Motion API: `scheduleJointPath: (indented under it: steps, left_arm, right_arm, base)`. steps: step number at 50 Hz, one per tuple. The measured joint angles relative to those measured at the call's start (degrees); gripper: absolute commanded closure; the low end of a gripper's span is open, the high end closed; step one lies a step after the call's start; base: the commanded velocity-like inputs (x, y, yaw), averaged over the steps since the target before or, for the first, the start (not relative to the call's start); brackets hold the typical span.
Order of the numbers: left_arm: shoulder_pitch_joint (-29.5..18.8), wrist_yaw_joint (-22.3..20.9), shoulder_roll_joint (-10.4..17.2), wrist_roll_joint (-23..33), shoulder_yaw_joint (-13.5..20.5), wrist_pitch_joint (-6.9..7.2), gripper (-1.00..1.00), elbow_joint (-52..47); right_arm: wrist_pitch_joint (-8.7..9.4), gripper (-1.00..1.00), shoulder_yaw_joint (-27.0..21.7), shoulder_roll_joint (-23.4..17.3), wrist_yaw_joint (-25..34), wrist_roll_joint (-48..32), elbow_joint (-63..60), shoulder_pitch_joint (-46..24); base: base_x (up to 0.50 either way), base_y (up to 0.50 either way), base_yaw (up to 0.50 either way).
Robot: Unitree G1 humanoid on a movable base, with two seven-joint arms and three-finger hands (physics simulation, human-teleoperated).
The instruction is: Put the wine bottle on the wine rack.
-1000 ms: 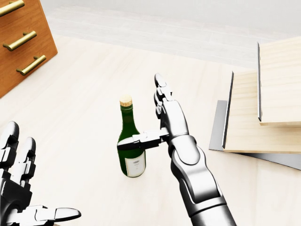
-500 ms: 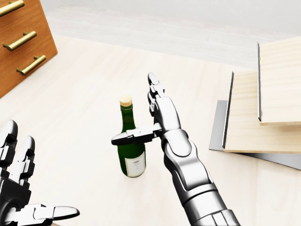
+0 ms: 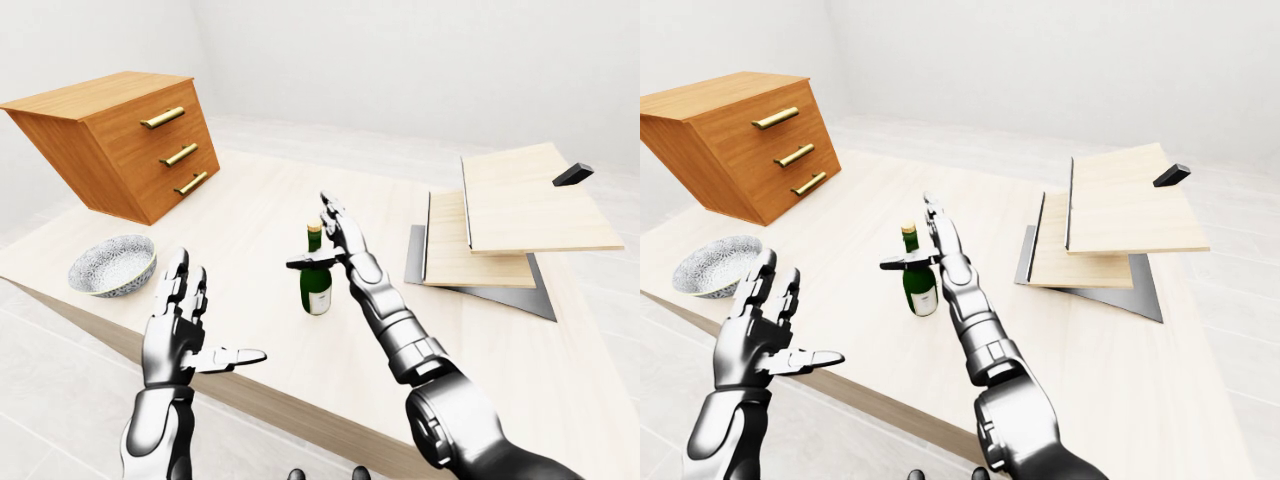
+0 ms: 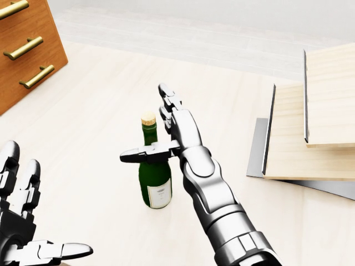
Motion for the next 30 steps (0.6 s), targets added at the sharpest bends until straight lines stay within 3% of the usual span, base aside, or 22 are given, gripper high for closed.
scheduleJointPath:
  steps: [1, 2, 6, 7, 9, 10, 30]
  left_arm:
    - [0.0, 0.0, 0.0, 0.0, 0.0, 0.00, -1.00, 0.0]
    - [0.0, 0.0, 0.0, -0.1, 0.1, 0.00, -1.00, 0.0]
    - [0.1, -0.1, 0.0, -0.2, 0.3, 0.00, -1.00, -0.2]
    - [0.1, -0.2, 0.1, -0.3, 0.4, 0.00, -1.00, -0.2]
    - [0.1, -0.2, 0.1, -0.4, 0.6, 0.00, -1.00, -0.3]
    - [0.1, -0.3, 0.1, -0.4, 0.7, 0.00, -1.00, -0.3]
    - [0.5, -0.7, -0.2, -0.3, 1.2, 0.00, -1.00, -1.6]
  right_arm:
    - [-0.10, -0.40, 0.0, 0.1, 0.0, 0.0, 0.2, -0.1]
    - [-0.19, 0.43, 0.0, 0.1, 0.0, 0.0, 0.4, -0.3]
    - [-0.56, 0.51, 0.0, 0.3, 0.0, 0.0, 1.0, -0.7]
    - [-0.65, 0.69, 0.0, 0.4, 0.0, 0.0, 1.2, -0.8]
    - [-0.75, 0.81, 0.1, 0.5, 0.0, 0.1, 1.3, -1.0]
    - [-0.77, 1.00, 0.1, 0.6, 0.0, 0.1, 1.3, -1.0]
    - [-0.23, 1.00, 0.7, 0.8, 2.5, 0.7, -0.6, -0.1]
  base:
    - [0.00, 0.00, 0.00]
    - [0.00, 0.00, 0.00]
    - [0.00, 0.00, 0.00]
    - [0.00, 0.00, 0.00]
    - [0.00, 0.00, 0.00]
    - [0.00, 0.00, 0.00]
    - [0.00, 0.00, 0.00]
